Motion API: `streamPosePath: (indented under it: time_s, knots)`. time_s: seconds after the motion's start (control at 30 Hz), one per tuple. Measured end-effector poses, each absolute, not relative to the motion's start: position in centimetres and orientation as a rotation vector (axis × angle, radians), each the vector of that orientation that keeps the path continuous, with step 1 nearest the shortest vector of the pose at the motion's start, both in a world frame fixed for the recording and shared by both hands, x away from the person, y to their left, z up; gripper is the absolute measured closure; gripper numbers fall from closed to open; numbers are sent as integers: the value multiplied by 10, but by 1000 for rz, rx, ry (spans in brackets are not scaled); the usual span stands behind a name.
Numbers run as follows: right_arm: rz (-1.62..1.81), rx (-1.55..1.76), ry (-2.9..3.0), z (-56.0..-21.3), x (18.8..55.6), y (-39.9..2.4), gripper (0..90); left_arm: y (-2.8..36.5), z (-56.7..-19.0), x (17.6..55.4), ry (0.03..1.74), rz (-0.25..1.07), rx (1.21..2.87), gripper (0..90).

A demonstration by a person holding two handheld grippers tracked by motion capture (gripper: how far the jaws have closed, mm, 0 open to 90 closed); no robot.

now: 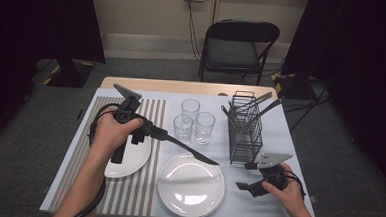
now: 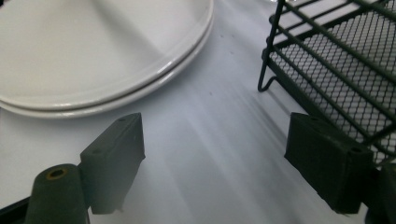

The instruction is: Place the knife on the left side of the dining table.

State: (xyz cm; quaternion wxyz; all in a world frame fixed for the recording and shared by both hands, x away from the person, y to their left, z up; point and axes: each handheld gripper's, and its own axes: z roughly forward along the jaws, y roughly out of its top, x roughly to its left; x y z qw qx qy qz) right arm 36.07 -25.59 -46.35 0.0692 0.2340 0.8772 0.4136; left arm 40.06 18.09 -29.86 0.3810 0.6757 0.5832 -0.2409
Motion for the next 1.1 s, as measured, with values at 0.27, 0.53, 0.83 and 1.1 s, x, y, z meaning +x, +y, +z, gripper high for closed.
streamPosePath:
  time_s: [0.27,0.53,0.83,1.1]
  knots:
    - [1147,698,2640,-471,358,-260,187,196,-300,397,1492,-606,1720,838]
    - [1098,686,2651,-476,359,-260,166,211,-298,390,1501,-581,1707,838]
    - [1121,681,2637,-478,358,-262,162,221,-295,385,1505,-575,1697,838]
    - [1127,687,2642,-478,358,-262,159,230,-290,381,1532,-565,1691,838]
